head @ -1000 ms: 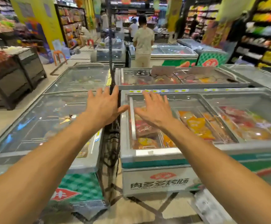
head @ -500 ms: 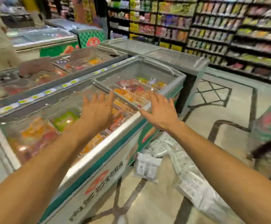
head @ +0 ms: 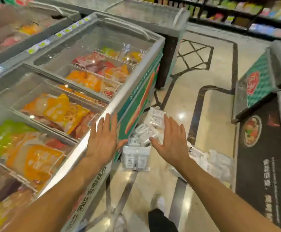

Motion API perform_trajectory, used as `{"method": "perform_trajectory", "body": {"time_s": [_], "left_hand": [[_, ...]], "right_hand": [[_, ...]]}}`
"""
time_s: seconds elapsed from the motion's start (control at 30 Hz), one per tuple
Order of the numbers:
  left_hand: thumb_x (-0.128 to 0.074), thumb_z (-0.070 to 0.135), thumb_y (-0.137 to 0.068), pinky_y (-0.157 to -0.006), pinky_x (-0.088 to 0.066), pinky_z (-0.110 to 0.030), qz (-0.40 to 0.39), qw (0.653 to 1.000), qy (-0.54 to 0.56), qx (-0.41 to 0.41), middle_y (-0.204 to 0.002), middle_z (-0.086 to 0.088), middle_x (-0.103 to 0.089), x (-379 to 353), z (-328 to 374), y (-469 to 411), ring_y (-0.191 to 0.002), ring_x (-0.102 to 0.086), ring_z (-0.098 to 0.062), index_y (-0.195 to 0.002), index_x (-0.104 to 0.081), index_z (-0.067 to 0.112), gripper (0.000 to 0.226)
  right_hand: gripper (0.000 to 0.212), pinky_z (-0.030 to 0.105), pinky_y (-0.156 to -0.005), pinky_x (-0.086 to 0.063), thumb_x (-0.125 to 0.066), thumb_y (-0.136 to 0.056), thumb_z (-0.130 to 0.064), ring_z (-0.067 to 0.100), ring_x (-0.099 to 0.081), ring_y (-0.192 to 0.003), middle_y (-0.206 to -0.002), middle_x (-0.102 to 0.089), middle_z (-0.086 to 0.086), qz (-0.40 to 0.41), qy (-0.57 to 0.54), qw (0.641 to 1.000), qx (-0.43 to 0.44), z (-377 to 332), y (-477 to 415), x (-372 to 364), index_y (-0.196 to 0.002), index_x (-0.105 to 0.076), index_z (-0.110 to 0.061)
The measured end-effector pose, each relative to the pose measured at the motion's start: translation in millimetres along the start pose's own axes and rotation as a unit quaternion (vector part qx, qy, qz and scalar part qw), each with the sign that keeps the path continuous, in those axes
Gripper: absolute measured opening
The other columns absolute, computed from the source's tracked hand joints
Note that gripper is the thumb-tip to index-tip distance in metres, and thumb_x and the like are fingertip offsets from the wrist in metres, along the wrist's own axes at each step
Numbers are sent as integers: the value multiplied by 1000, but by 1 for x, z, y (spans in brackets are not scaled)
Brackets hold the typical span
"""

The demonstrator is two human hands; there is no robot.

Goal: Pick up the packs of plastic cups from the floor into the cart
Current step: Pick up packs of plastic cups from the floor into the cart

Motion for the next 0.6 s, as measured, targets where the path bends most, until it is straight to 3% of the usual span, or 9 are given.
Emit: {"method": "perform_trajectory", "body": {"time_s": [0.1,0.27,0.4,0.47,0.53,0.6], "left_hand": [[-34,76,-101,-120,-40,-64,-29,999,-15,-15,-164,-28,-42,-60,14,-30,-148,-45,-47,-169,-24,4,100],[-44,73,-103,-123,-37,-63,-56,998,12,-7,-167,-24,-40,-178,34,-70,-151,-44,-44,-168,-26,7,94],[-19,87,-95,-123,-39,-58,-118,990,77,-2,-172,-23,-29,-311,38,-86,-157,-35,-42,-170,-14,5,111],[-28,91,-88,-128,-34,-55,-125,983,134,11,-176,-18,-22,-381,39,-86,-161,-28,-36,-171,-11,8,118],[-43,88,-87,-132,-19,-43,-118,976,180,28,-175,-13,-22,-447,36,-84,-160,-25,-31,-171,-7,13,118],[-52,83,-90,-131,-7,-33,-107,977,184,27,-176,-9,-15,-520,29,-80,-160,-21,-31,-171,9,17,121]], "right_hand": [[100,61,-130,-18,-37,-95,-75,39,-33,-157,-170,-35,22,-45,15,999,0,39,-19,-53,-169,-24,-10],[99,59,-131,-15,-34,-98,-74,40,-33,-158,-170,-35,22,-105,35,994,11,109,-47,-162,-169,-24,-7],[106,54,-133,-10,-30,-93,-80,35,-24,-162,-175,-25,16,-138,18,990,-38,161,-54,-270,-171,-16,-8],[109,53,-134,-8,-30,-92,-82,33,-21,-163,-177,-21,14,-157,-6,985,-71,182,-48,-330,-171,-11,-9],[111,56,-133,-17,-40,-91,-84,34,-28,-161,-175,-27,14,-148,-33,983,-106,199,-38,-392,-170,-15,-10],[118,55,-132,-21,-44,-87,-88,32,-29,-160,-175,-27,14,-156,-59,976,-137,215,-30,-462,-170,-12,-10]]}}
Point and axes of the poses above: each hand's wrist, its own y-axis away from the middle knuckle, its own x-axis out of the back of the hand, z = x × y, the point moved 1 cm from there along -y, towards the middle knuckle
